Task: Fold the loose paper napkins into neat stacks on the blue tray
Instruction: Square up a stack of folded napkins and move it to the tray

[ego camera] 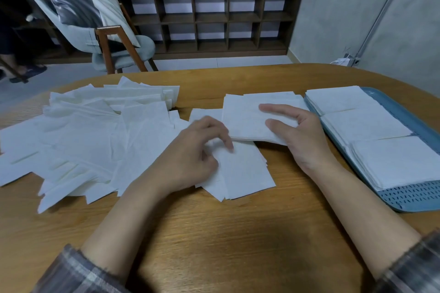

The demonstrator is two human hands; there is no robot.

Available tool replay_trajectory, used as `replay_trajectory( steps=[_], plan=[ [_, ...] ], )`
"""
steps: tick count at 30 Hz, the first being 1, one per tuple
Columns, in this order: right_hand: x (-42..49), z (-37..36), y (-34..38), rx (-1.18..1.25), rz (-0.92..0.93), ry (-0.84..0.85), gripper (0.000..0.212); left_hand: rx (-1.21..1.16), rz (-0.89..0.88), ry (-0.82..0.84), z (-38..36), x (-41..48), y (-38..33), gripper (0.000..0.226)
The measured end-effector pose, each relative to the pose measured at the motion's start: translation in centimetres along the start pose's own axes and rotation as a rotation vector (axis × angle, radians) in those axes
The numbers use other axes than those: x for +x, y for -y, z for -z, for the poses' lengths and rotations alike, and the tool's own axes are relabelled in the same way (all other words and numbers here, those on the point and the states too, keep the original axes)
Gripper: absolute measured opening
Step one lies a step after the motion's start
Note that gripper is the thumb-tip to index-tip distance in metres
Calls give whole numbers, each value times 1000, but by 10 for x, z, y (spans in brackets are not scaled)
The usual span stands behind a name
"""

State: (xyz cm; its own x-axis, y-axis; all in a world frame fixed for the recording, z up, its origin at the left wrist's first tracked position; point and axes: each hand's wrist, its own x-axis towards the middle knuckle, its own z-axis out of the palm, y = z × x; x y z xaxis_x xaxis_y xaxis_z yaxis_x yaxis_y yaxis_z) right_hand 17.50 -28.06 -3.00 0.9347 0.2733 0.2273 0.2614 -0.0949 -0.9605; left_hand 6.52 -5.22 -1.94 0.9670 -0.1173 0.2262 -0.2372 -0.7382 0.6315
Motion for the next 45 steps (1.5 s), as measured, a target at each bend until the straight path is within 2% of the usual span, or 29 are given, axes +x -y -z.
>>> replay_trajectory(
  steps=[3,10,13,18,26,34,36,38,40,41,42,45],
  plan=[
    [0,-1,-2,-11,-4,-35,32,56,-3,92,0,-1,2,32],
    [1,0,-1,-40,-7,-56,32,-39,-40,36,-3,0,2,14],
    [-1,-1,-1,-61,9,-42,32,-64,-82,-11,-8,1,-2,13],
    [-1,-3,0,-66,-1,-30,33,-95,-78,94,-18,0,-9,11],
    [-4,-4,3,-84,8,-4,32,-197,-29,161,-13,-1,-5,8],
    [-1,-6,5,130,-77,12,20,-222,47,60,-10,-3,-12,13],
    [1,-4,5,103,-80,27,32,-230,37,-28,-10,-3,-14,14],
    [0,-2,3,92,-50,113,54,-250,21,-151,-9,-2,-14,15],
    [-3,-1,2,174,-55,197,76,-271,16,-262,-8,-2,-13,13],
    [-4,-1,2,202,-54,231,80,-277,16,-300,-8,-2,-13,13],
    [-6,-2,3,192,-34,256,71,-277,17,-324,-9,-2,-13,12],
    [-10,-8,6,118,-4,253,17,-279,24,-339,-8,-2,-14,10]
  ],
)
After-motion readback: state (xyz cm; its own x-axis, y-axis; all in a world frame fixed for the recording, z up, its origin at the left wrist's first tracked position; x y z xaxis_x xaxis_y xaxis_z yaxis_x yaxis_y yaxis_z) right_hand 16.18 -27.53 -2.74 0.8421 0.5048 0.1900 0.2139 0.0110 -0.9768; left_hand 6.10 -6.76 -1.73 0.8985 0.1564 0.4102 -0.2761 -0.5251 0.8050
